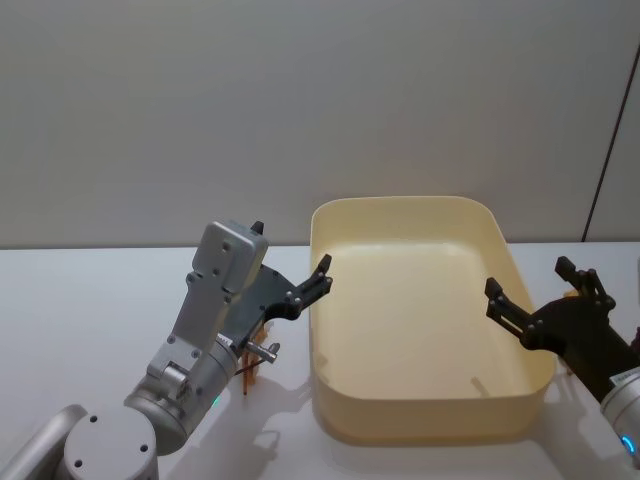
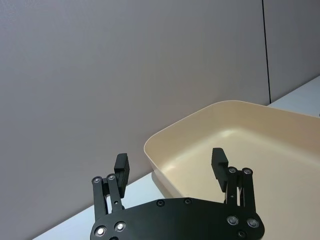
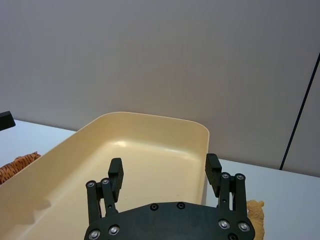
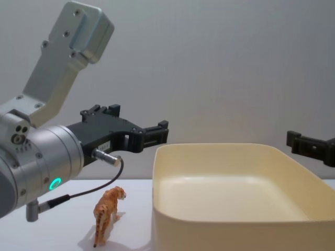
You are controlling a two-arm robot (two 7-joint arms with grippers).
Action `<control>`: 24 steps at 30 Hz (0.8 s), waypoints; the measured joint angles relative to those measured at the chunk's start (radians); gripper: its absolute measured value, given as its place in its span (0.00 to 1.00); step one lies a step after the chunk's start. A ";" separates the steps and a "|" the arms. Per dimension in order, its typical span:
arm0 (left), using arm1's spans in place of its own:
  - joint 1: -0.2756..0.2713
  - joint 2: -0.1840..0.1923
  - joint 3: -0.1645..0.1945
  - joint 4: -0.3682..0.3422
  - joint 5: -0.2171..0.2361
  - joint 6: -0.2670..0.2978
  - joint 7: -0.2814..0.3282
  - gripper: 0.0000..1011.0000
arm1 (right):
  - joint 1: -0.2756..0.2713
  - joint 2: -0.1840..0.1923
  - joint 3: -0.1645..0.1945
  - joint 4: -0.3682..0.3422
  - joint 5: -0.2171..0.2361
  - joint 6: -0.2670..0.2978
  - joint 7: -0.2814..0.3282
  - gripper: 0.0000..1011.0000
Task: Pick up the toy alternately with two hands and place it into the central storage box.
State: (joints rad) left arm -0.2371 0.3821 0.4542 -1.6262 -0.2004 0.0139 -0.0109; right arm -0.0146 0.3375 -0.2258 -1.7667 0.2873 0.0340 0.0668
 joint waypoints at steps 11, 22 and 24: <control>0.000 0.000 0.000 0.000 0.000 0.000 0.000 0.99 | 0.002 0.001 0.001 0.001 0.000 0.000 0.005 0.99; 0.000 0.000 0.000 0.000 0.000 0.000 0.000 0.99 | -0.008 0.022 0.019 -0.011 0.005 0.003 0.012 0.99; 0.000 0.000 0.000 0.000 0.000 0.000 0.000 0.99 | -0.014 0.028 0.023 -0.018 0.009 0.005 0.007 0.99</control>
State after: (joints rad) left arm -0.2371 0.3821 0.4542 -1.6262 -0.2004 0.0139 -0.0109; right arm -0.0289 0.3651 -0.2031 -1.7843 0.2964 0.0392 0.0735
